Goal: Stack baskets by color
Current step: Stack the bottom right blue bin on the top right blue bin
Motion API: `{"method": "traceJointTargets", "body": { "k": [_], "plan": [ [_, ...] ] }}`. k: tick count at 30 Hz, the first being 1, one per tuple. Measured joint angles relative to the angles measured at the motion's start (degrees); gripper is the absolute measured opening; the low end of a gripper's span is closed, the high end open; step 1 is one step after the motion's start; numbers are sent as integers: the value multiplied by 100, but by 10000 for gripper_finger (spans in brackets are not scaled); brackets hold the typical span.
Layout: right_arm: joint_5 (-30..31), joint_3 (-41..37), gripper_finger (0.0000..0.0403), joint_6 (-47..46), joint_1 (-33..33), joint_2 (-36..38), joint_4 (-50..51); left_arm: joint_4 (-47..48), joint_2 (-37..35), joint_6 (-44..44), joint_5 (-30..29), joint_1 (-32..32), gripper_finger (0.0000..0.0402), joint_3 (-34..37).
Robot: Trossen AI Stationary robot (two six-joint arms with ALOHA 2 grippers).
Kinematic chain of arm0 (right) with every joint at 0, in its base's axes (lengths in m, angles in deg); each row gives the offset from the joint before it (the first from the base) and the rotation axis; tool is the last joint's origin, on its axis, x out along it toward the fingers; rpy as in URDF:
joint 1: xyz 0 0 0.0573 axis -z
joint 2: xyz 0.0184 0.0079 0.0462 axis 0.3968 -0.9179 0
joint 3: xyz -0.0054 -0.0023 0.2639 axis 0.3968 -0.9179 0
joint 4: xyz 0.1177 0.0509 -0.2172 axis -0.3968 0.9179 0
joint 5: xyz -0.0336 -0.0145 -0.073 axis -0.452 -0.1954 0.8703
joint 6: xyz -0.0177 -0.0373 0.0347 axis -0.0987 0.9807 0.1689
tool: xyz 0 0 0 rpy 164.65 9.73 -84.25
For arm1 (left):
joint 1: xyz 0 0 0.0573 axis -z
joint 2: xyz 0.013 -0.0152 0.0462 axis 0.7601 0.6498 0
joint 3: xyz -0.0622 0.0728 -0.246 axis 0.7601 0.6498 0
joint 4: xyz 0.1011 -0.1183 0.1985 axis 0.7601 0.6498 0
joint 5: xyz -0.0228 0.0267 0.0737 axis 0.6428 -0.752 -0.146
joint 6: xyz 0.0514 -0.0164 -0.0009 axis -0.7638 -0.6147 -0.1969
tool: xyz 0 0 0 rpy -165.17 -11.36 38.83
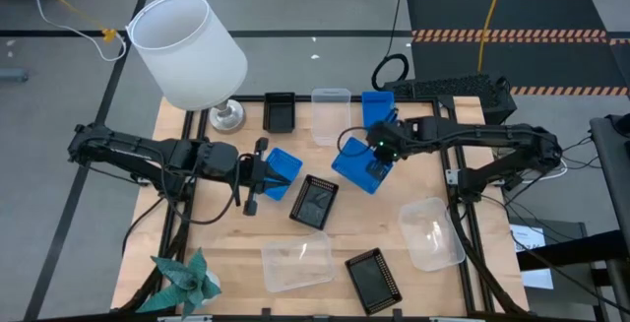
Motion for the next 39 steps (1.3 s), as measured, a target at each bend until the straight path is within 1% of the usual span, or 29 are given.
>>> {"method": "traceJointTargets", "body": {
  "k": [9, 12, 15, 25, 29, 33, 37, 39],
  "plan": [
    [2, 8, 1, 188, 641, 503, -494, 0, 0, 3, 0, 0, 26, 0],
    [23, 8, 1, 292, 959, 695, -756, 0, 0, 8, 2, -1, 26, 0],
    [290, 8, 3, 427, 1267, 824, -918, 0, 0, 18, 0, 0, 26, 0],
    [251, -43, 6, 846, 2476, 918, -1603, 0, 0, 27, 0, -1, 26, 0],
    [-211, -252, 7, 814, 2965, 916, -2092, 0, 0, 26, 0, -1, 26, 0],
    [-613, -582, 8, 679, 3278, 914, -2602, 0, 0, 25, 0, 0, 26, 0],
    [-929, -947, 8, 593, 3551, 916, -2970, 0, 0, 19, 0, 0, 26, 0],
    [-949, -1110, 8, 543, 3703, 913, -3072, 1, 0, 5, 0, 0, 26, 0]
  ]
}}
